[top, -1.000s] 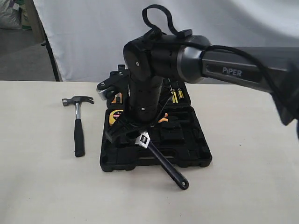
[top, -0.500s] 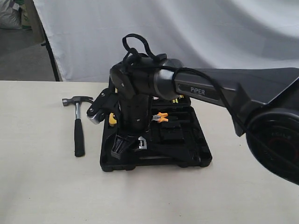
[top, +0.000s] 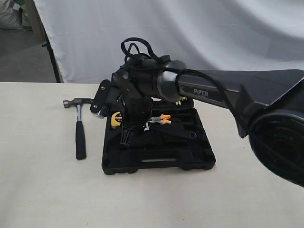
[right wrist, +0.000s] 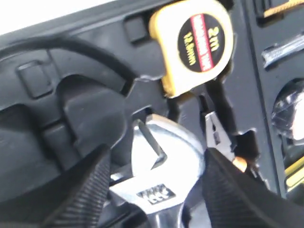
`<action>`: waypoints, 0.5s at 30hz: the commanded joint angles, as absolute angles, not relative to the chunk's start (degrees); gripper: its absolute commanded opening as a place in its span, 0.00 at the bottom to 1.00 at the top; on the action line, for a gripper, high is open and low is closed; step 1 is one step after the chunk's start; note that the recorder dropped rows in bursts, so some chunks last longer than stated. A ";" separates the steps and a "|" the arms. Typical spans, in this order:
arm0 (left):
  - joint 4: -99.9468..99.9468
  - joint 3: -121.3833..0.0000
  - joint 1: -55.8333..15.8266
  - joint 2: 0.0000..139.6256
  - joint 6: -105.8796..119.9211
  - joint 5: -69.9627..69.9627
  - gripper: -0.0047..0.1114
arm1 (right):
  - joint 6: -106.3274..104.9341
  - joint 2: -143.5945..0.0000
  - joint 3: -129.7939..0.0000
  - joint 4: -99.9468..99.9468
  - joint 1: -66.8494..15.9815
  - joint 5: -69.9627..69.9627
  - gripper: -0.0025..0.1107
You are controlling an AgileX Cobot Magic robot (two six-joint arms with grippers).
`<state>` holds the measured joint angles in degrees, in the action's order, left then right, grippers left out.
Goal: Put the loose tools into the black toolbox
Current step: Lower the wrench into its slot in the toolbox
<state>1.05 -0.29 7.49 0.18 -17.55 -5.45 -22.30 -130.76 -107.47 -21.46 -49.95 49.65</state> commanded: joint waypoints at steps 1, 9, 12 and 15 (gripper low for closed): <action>1.30 -0.44 8.94 0.00 -17.82 -5.03 0.05 | -25.65 -131.99 -107.92 -22.59 -48.05 48.19 0.02; 1.30 -0.44 8.94 0.00 -17.82 -5.03 0.05 | -28.74 -133.77 -107.92 -22.60 -47.47 46.19 0.02; 1.30 -0.44 8.94 0.00 -17.82 -5.03 0.05 | -28.74 -134.19 -107.92 -22.60 -47.47 44.61 0.02; 1.30 -0.44 8.94 0.00 -17.82 -5.03 0.05 | -28.74 -134.42 -107.92 -22.60 -47.47 43.74 0.02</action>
<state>1.05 -0.29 7.49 0.18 -17.55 -5.45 -28.25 -134.54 -107.47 -21.93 -47.86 45.46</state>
